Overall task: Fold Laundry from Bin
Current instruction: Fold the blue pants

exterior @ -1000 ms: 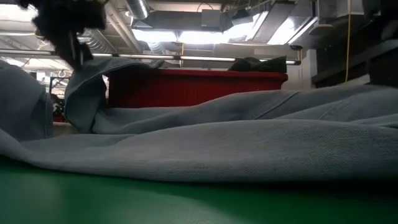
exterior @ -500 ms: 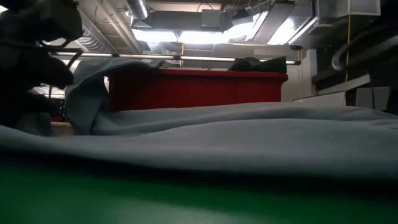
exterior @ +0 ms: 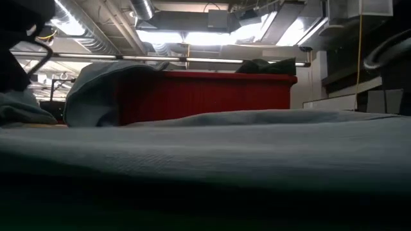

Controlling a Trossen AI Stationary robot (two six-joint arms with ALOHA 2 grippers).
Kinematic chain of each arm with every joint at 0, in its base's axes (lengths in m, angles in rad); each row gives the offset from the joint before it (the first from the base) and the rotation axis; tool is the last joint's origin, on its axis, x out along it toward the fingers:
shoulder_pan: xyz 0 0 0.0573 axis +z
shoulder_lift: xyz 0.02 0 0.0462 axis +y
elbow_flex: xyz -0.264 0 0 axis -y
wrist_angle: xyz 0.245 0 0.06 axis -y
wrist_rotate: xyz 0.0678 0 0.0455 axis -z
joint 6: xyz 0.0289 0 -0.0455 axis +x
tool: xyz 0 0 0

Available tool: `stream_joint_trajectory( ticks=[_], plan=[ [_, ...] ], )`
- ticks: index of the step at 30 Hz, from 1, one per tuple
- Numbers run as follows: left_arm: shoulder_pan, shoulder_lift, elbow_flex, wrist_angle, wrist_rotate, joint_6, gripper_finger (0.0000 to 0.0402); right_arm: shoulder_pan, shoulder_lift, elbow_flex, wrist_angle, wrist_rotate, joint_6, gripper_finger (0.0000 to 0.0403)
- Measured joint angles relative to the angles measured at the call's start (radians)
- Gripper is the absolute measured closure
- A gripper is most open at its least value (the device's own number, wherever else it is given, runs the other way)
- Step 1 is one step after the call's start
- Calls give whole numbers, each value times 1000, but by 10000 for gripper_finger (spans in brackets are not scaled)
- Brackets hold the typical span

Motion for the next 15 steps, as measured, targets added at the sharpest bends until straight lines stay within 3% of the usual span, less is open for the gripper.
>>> stream_joint_trajectory(
  ticks=[5,15],
  plan=[
    [-34,0,17,34,23,-24,321,2,-2,0,-1,-61,-11,276],
    [-55,0,19,114,-19,-23,318,4,-2,153,-151,40,-63,276]
  ],
)
